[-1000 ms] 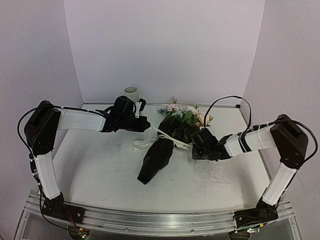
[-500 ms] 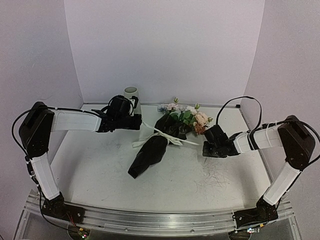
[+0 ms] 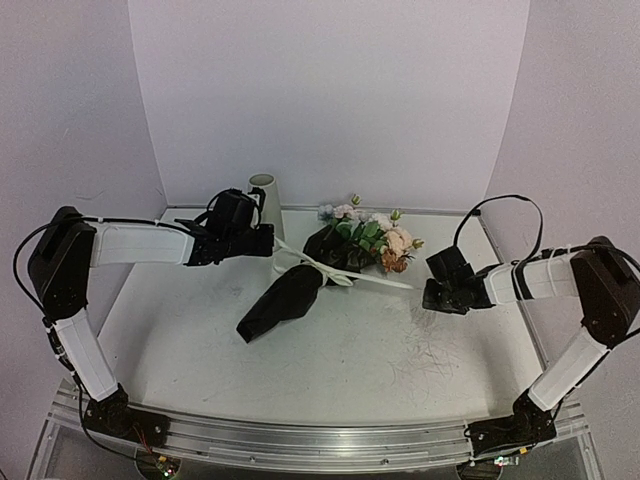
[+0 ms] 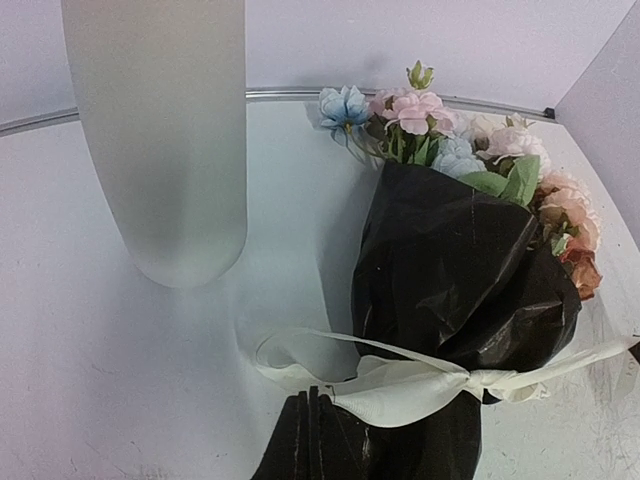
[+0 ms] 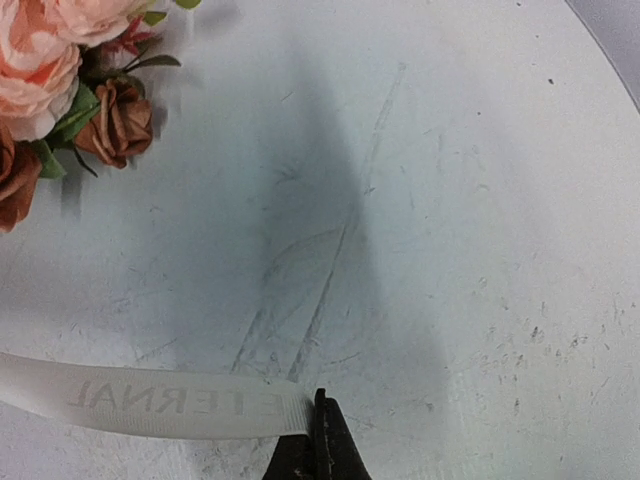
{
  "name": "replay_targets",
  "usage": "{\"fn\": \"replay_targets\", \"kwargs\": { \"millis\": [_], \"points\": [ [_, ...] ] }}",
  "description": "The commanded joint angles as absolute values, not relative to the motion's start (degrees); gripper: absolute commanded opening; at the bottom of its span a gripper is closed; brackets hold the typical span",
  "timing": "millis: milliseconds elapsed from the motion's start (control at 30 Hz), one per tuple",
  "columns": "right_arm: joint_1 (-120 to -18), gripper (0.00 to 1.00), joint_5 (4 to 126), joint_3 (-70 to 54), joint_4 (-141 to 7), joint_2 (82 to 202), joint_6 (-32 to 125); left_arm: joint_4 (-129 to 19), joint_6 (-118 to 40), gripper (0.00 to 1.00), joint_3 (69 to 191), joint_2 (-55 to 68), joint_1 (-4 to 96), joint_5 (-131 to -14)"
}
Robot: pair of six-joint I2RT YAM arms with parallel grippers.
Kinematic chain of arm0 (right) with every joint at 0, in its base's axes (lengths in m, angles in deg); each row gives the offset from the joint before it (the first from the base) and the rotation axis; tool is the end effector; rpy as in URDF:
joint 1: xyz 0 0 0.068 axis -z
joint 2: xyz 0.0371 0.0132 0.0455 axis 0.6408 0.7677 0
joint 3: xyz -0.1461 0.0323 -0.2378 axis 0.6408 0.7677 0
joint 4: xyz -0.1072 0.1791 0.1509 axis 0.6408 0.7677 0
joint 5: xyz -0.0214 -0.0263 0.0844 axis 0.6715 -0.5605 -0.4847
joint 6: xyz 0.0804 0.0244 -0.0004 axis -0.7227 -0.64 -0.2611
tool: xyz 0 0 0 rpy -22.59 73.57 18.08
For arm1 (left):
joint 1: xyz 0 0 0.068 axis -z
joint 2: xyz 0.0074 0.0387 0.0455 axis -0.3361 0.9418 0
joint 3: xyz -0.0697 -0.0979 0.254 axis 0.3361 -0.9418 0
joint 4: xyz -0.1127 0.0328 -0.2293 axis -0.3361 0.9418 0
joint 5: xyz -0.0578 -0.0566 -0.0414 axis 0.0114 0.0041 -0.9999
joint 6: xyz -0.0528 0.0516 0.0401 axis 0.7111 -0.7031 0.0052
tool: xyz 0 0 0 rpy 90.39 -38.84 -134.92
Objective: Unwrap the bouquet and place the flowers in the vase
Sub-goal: Untie the ribbon from the wrapping paper.
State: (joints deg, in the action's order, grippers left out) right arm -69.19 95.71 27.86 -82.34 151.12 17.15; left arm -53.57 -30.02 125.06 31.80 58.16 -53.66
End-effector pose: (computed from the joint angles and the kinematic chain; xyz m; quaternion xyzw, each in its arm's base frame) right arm 0.3075 0.1397 0.1560 0.1437 0.8645 0.0929 0.4727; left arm 0.3433 -0.2557 0.2208 0.0925 0.8691 -0.1653 0.4570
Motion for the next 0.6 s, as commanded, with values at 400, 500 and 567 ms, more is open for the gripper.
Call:
{"fn": "replay_targets", "kwargs": {
  "millis": [400, 500, 567],
  "points": [
    [-61.3, 0.0, 96.2, 30.5, -78.3, 142.7, 17.2, -54.3, -30.4, 0.0, 125.2, 29.7, 57.5, -53.3],
    [-59.3, 0.0, 96.7, 30.5, -77.7, 141.5, 17.8, -54.2, -30.4, 0.0, 125.0, 29.7, 57.5, -53.3],
    [-58.3, 0.0, 97.3, 30.4, -77.3, 140.6, 18.3, -54.2, -30.5, 0.0, 125.0, 29.7, 57.5, -53.4]
  ]
}}
